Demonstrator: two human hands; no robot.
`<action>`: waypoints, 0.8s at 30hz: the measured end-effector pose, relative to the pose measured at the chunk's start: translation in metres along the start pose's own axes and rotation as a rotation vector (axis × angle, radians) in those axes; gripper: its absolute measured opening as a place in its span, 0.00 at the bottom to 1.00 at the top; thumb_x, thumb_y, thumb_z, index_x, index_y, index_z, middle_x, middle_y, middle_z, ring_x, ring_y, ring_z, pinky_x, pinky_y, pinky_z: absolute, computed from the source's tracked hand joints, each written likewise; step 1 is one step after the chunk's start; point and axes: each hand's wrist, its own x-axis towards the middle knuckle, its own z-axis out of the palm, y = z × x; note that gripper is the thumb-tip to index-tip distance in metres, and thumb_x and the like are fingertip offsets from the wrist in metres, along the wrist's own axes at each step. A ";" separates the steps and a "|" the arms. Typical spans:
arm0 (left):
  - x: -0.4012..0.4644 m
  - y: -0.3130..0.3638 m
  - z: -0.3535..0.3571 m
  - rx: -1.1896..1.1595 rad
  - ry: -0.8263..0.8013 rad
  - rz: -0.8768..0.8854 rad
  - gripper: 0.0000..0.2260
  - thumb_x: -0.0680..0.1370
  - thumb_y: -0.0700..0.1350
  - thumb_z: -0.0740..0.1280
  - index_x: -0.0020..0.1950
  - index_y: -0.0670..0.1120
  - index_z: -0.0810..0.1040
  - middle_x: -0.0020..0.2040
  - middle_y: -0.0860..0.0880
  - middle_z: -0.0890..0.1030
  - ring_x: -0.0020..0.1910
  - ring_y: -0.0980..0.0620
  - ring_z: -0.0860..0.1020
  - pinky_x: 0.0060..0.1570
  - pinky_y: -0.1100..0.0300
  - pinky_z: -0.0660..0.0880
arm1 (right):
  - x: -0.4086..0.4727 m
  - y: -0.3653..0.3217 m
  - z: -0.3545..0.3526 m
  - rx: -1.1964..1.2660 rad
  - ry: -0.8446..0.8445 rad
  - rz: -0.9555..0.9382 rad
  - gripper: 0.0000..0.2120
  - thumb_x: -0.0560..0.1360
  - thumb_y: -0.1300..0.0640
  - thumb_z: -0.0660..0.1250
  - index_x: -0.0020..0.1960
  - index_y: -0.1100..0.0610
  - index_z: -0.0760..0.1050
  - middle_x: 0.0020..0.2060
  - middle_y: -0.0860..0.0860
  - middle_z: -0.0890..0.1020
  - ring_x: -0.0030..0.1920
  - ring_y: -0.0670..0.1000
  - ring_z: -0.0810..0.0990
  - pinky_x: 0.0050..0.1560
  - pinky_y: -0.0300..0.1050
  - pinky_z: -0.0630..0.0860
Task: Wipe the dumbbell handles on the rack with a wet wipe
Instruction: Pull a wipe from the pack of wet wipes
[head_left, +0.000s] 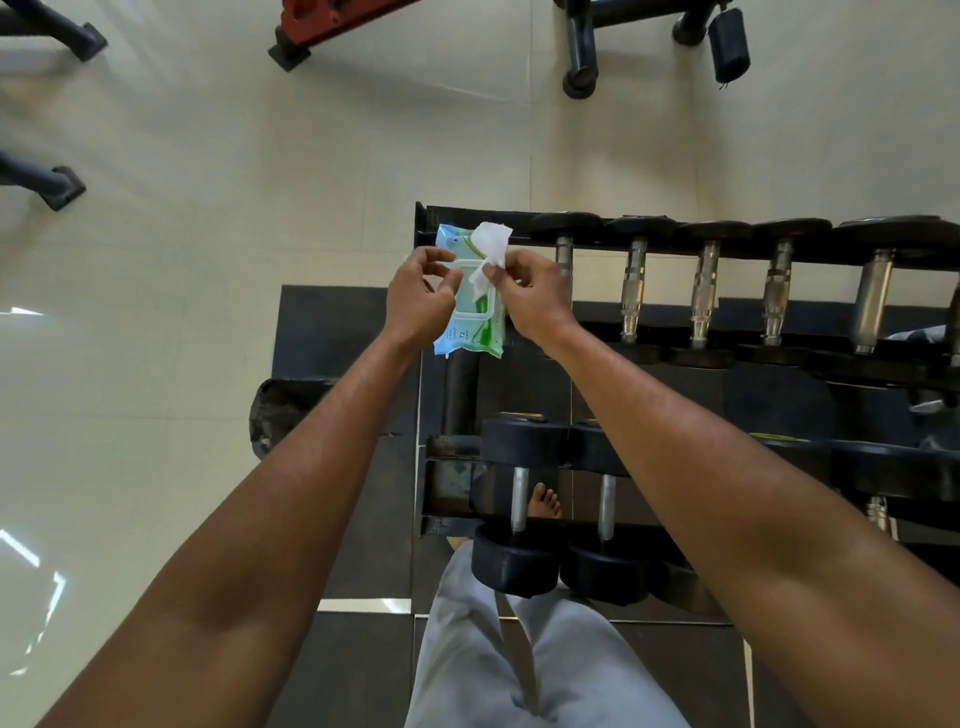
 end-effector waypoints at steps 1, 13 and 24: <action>-0.003 0.000 0.000 0.036 -0.026 0.019 0.12 0.83 0.46 0.72 0.66 0.47 0.79 0.56 0.52 0.81 0.41 0.58 0.78 0.40 0.69 0.76 | -0.001 -0.003 -0.003 0.053 0.012 0.016 0.07 0.81 0.49 0.73 0.54 0.52 0.83 0.48 0.47 0.87 0.48 0.48 0.87 0.48 0.54 0.86; -0.020 0.046 -0.022 -0.166 -0.210 -0.035 0.09 0.83 0.44 0.73 0.57 0.39 0.82 0.51 0.45 0.85 0.49 0.51 0.83 0.51 0.58 0.82 | -0.027 -0.054 -0.043 0.492 -0.006 0.281 0.13 0.81 0.56 0.74 0.62 0.61 0.78 0.55 0.59 0.87 0.49 0.55 0.90 0.52 0.55 0.87; -0.118 0.061 -0.024 -0.215 -0.545 -0.178 0.13 0.81 0.46 0.76 0.61 0.40 0.83 0.56 0.44 0.86 0.51 0.50 0.86 0.45 0.61 0.83 | -0.146 -0.035 -0.091 0.547 -0.148 0.396 0.14 0.84 0.58 0.70 0.68 0.56 0.75 0.61 0.58 0.84 0.56 0.58 0.88 0.50 0.56 0.87</action>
